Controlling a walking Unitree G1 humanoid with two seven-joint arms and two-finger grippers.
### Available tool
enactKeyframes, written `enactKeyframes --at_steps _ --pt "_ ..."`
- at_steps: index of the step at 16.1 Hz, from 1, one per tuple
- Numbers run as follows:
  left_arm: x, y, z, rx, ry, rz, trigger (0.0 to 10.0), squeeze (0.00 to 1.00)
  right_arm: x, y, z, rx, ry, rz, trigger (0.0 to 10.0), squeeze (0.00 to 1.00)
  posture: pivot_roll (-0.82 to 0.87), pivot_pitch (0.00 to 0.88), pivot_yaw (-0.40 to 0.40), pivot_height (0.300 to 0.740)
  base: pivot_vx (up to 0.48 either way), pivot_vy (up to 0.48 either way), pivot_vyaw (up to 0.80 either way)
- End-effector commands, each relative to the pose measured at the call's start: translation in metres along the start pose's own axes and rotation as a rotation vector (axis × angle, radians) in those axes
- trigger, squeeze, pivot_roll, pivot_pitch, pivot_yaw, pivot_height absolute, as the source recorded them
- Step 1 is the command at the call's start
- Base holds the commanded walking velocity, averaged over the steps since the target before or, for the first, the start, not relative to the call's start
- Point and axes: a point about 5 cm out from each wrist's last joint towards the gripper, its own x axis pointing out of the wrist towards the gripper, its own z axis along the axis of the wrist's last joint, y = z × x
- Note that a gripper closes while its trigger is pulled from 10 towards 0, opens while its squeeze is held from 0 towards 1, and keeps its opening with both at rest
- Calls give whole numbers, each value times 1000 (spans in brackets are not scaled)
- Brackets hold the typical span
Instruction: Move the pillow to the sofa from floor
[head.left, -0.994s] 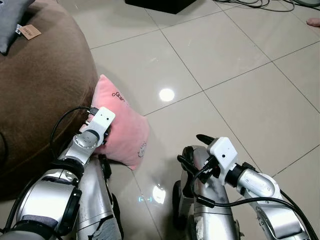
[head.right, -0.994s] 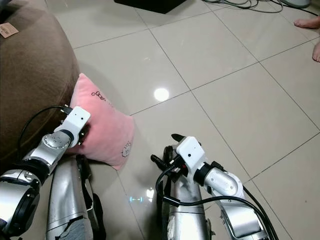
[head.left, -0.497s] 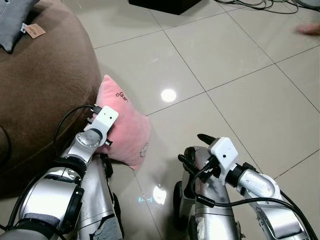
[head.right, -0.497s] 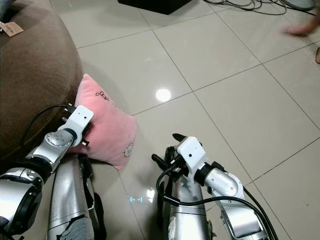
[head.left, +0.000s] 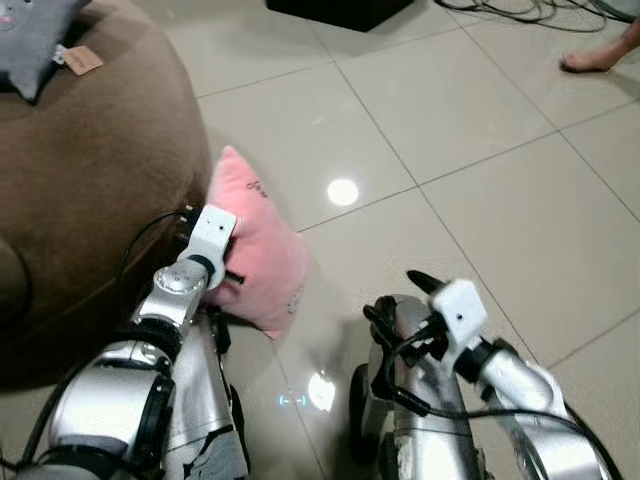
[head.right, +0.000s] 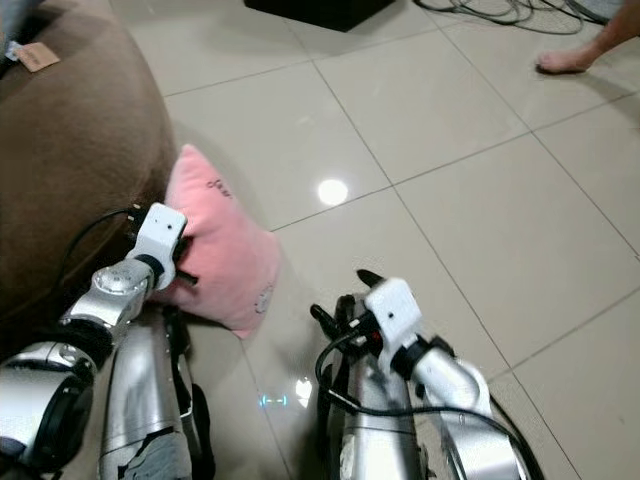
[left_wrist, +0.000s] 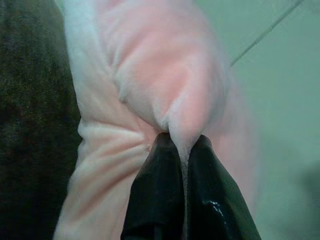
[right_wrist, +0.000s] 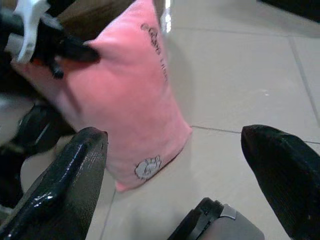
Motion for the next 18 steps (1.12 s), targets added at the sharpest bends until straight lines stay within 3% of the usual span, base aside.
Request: enactKeyframes --at_steps 1,4,6,7,12,13,16,17,18 --pt "-1 -3 10 -55 -94 -30 0 0 -8 -4 11 38 -53 -86 10000 0 55 215 -53 477 0 0 0" --pt "-12 -1 37 -100 -262 -66 0 0 -14 -4 29 60 -133 -183 10000 0 45 181 -53 477 0 0 0" --pt "-29 -12 82 -195 -467 -160 0 0 -15 -20 39 34 -157 -366 10000 0 50 136 -80 477 0 0 0" --pt "-38 -11 99 -208 -537 -155 0 0 -16 -26 43 13 -161 -438 10000 0 49 122 -84 477 0 0 0" --pt "-62 -11 130 -253 -623 -123 0 0 -5 -36 69 52 -246 -463 10000 0 45 73 -113 492 0 0 0" --pt "-65 -11 134 -231 -616 -78 10000 0 -3 -40 78 49 -265 -489 10000 0 43 69 -115 502 0 0 0" --pt "-62 -14 130 -206 -583 -4 10000 0 -1 -50 87 56 -256 -586 10000 0 24 60 -107 532 0 0 0" --pt "-61 -18 115 -122 -547 64 10000 0 -1 -51 84 71 -246 -610 10000 0 37 45 -125 547 0 0 0" --pt "-62 -19 111 -111 -534 70 10000 0 -1 -52 84 67 -237 -620 10000 0 38 42 -137 552 0 0 0"
